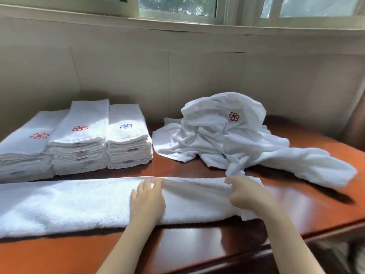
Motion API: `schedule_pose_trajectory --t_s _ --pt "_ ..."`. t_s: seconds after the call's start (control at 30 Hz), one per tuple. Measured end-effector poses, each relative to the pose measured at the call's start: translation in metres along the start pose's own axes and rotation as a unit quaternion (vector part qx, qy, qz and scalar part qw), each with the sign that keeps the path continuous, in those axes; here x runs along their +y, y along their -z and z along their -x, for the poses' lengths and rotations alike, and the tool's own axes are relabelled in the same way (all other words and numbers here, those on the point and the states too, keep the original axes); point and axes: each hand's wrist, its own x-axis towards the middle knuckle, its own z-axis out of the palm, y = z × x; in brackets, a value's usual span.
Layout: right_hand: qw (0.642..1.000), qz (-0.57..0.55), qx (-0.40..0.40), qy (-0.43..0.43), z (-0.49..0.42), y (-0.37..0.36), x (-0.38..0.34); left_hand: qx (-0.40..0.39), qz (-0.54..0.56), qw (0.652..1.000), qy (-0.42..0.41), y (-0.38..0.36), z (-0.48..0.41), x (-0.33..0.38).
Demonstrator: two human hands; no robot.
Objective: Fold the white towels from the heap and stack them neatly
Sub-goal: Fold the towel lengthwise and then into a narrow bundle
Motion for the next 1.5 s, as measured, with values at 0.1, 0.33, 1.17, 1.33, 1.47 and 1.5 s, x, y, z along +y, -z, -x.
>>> schedule_pose_trajectory --t_s 0.1,0.33,1.17,1.33,1.47,1.5 --pt "0.99 -0.093 0.065 -0.079 -0.002 0.003 0.044 0.001 0.034 0.998 -0.044 0.0 -0.003 0.001" --pt "0.926 -0.263 0.177 -0.206 -0.035 -0.027 0.086 -0.025 0.081 0.984 -0.156 -0.002 -0.005 0.016" --pt "0.938 -0.228 0.171 -0.194 -0.034 -0.026 0.082 -0.095 0.094 0.968 -0.211 0.026 0.015 0.018" --pt "0.929 -0.243 0.198 -0.198 -0.026 -0.03 0.086 -0.104 0.1 0.967 -0.212 0.034 0.016 0.027" --pt "0.922 -0.252 0.194 -0.22 -0.025 -0.032 0.087 -0.144 0.116 0.949 -0.254 0.042 0.016 0.03" --pt "0.916 -0.261 0.203 -0.226 -0.024 -0.032 0.086 -0.164 0.15 0.941 -0.256 0.046 0.015 0.029"
